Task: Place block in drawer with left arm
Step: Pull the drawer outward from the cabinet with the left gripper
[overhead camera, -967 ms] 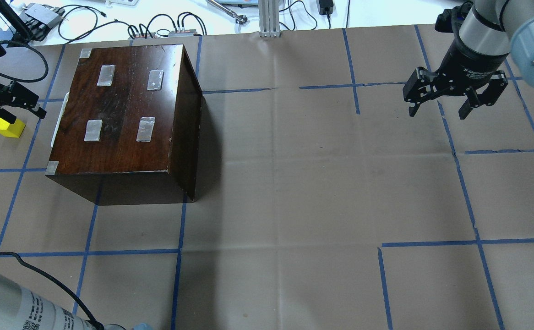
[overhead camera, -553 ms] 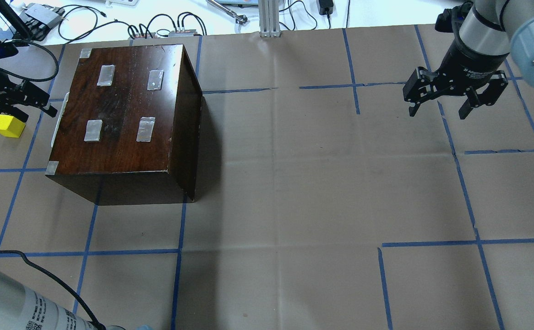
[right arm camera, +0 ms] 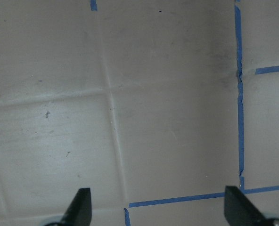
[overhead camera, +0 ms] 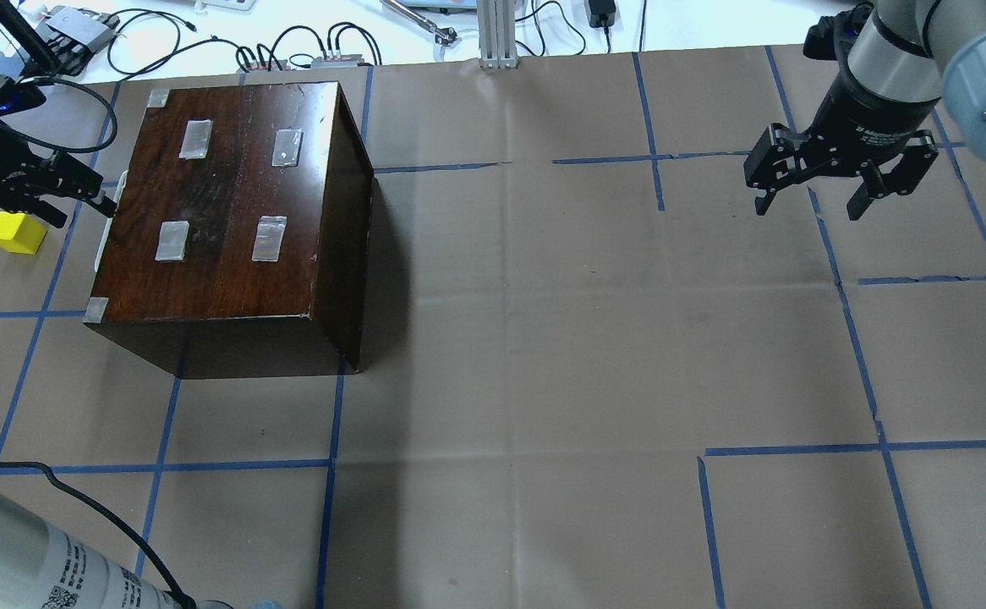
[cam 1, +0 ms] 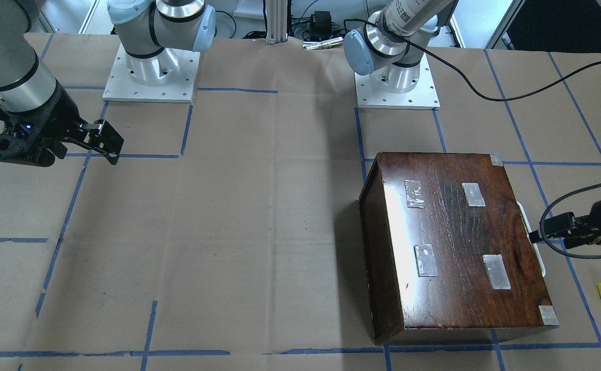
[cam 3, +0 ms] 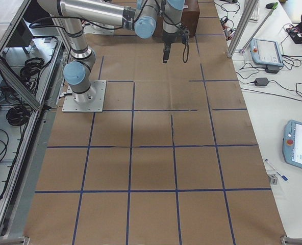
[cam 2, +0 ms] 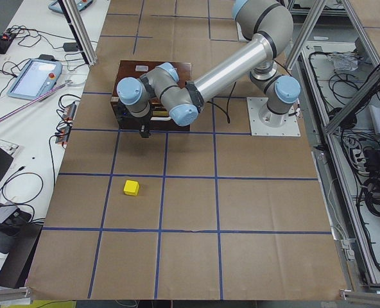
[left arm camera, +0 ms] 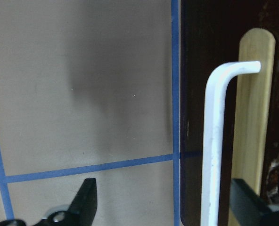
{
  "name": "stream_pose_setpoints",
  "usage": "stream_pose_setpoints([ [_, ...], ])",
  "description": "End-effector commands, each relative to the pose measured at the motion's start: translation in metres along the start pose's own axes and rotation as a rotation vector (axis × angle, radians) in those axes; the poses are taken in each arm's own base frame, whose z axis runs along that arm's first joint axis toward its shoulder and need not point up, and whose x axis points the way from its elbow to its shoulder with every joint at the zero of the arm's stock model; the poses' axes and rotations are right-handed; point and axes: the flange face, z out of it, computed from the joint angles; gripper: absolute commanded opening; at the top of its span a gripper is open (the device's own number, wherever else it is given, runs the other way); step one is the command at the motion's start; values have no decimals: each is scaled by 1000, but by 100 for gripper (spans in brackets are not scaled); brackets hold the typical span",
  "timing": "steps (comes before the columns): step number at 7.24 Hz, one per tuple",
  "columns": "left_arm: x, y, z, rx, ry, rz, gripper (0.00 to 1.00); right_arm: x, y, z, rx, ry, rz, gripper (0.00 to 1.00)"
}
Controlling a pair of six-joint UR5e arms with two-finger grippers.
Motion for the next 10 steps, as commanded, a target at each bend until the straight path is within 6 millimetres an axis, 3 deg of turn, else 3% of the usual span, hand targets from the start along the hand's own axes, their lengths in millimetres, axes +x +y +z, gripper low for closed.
stream_pose_setpoints([
  [1, -2, -1, 5, -5, 6, -1, 99, 0, 0, 0, -1, 0, -2, 100],
  [5, -5, -2, 15, -7, 5, -1, 99, 0, 0, 0, -1, 0, 0, 100],
  [10, -20, 3, 2, -39, -105, 20, 98, 0, 0, 0, -1, 0, -2, 100],
])
